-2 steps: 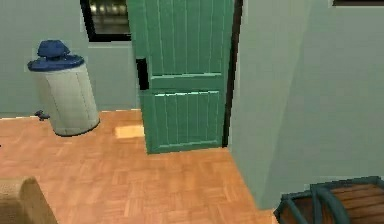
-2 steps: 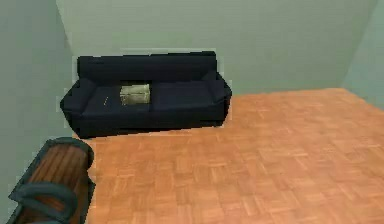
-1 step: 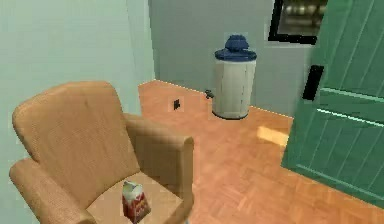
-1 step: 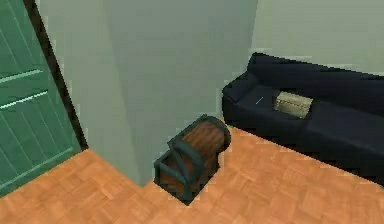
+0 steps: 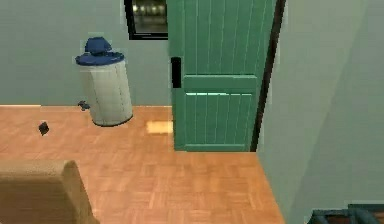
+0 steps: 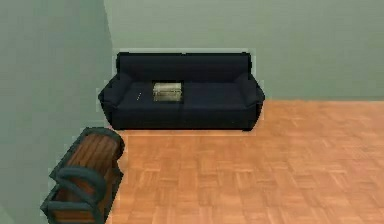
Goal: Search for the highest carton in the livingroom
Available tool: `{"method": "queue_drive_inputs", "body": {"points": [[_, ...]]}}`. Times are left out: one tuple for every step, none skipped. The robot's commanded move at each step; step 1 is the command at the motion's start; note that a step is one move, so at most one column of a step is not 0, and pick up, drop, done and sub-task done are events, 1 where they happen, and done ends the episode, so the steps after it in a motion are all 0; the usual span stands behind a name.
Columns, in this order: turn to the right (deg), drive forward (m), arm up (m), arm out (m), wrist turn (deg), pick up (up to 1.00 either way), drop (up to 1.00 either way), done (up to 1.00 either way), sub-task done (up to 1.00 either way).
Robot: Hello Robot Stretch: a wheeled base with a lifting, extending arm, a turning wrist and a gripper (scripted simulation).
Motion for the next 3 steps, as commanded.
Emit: {"method": "queue_drive_inputs", "body": {"points": [[0.0,0.90,0.00,0.00,0.0,0.00,0.00,0.00,0.00],[-45.0,0.00,0.00,0.00,0.0,0.00,0.00,0.00,0.00],[-6.0,0.00,0.00,0.00,0.0,0.00,0.00,0.00,0.00]]}}
